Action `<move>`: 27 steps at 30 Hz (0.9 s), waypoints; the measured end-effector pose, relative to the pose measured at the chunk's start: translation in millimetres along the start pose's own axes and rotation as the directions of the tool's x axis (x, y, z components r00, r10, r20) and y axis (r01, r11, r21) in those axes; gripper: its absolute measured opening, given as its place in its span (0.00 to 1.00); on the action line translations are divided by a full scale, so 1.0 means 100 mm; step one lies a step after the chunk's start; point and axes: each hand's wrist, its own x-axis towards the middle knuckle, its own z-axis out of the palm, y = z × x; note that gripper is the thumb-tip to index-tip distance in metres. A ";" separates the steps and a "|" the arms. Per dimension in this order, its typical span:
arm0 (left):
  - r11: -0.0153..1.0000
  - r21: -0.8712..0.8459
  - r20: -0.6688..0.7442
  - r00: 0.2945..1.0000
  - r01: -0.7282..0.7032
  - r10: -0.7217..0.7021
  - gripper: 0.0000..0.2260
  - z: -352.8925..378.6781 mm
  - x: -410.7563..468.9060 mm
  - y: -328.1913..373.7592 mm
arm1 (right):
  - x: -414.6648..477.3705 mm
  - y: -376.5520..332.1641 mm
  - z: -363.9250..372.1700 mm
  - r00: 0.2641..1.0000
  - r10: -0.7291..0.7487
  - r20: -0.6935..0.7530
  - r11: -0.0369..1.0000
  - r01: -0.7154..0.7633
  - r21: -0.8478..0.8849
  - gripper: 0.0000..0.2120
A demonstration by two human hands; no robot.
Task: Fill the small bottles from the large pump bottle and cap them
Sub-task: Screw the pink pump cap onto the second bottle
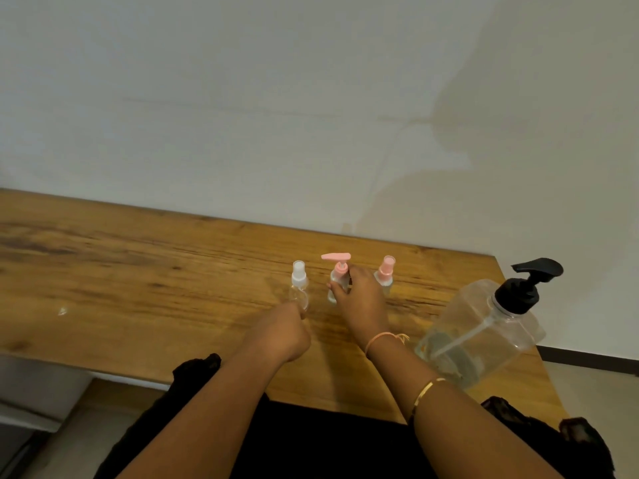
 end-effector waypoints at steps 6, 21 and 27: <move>1.000 0.028 -0.025 1.000 0.005 -0.005 0.20 -0.05 0.02 -0.02 | -0.02 -0.01 0.02 1.000 0.018 -0.019 1.000 -0.018 0.002 0.15; 0.948 -0.315 -0.209 0.972 0.036 -0.107 0.34 -0.11 0.09 0.07 | -0.33 -0.12 -0.17 0.982 0.186 -0.027 0.981 -0.184 0.056 0.09; 0.853 -0.513 -0.271 0.961 -0.098 -0.052 0.26 -0.02 0.18 0.11 | -0.44 -0.13 -0.37 0.920 0.378 0.103 0.892 -0.392 0.225 0.06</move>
